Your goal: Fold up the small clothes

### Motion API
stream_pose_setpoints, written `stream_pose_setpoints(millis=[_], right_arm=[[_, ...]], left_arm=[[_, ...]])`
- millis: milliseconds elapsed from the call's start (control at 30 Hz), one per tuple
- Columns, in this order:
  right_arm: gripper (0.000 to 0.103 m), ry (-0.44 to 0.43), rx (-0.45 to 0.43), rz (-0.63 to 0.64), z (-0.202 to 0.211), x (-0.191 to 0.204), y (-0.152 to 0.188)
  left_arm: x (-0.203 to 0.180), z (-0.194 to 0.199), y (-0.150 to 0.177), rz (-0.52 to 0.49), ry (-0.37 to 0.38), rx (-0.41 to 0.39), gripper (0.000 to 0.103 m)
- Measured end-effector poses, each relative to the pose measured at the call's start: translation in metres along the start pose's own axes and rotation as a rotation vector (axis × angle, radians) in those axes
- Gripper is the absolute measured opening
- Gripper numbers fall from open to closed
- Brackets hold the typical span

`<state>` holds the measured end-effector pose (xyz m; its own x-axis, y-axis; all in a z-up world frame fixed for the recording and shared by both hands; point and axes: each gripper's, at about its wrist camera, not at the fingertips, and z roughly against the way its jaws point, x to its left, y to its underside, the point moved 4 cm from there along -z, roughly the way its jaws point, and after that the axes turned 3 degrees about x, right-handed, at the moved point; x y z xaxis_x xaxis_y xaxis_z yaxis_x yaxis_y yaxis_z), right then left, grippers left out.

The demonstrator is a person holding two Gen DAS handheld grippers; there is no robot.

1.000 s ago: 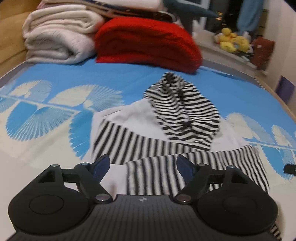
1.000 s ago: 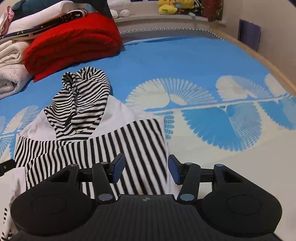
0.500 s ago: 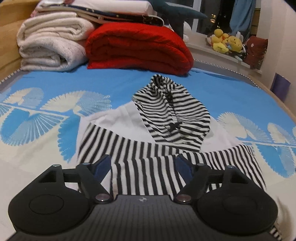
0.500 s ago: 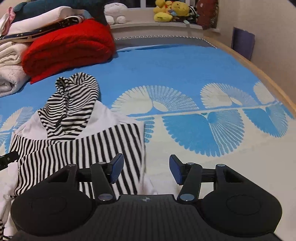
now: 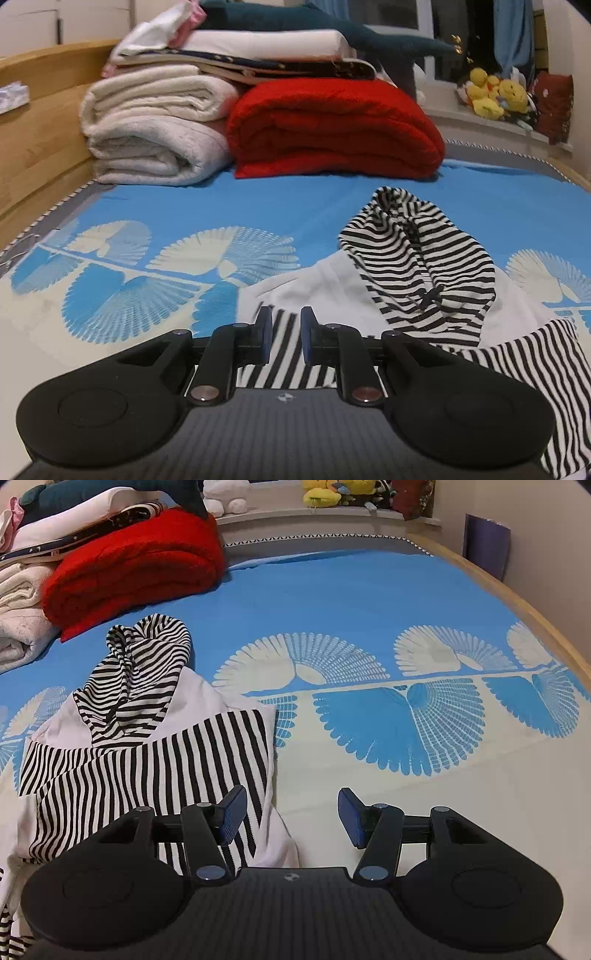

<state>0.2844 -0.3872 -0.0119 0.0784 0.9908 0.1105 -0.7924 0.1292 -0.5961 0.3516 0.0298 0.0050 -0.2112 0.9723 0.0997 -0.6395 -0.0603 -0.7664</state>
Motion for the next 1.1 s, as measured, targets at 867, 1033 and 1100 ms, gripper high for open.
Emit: stream_pose_setpoints(millis=[867,1033,1100], right_arm=[[0.057,0.046,0.054,0.002,-0.035,-0.004,-0.009],[0.057,0.027,0.040,-0.014,-0.028,-0.003,-0.014],[0.057,0.017,0.023,-0.027,-0.021,-0.002,-0.017]], left_arm=[[-0.112,-0.302,-0.185,0.202,0.316,0.301,0.019],[-0.114,-0.256,-0.177,0.078,0.361,0.216,0.009],[-0.107,-0.206,-0.173,0.034,0.441,0.144,0.008]])
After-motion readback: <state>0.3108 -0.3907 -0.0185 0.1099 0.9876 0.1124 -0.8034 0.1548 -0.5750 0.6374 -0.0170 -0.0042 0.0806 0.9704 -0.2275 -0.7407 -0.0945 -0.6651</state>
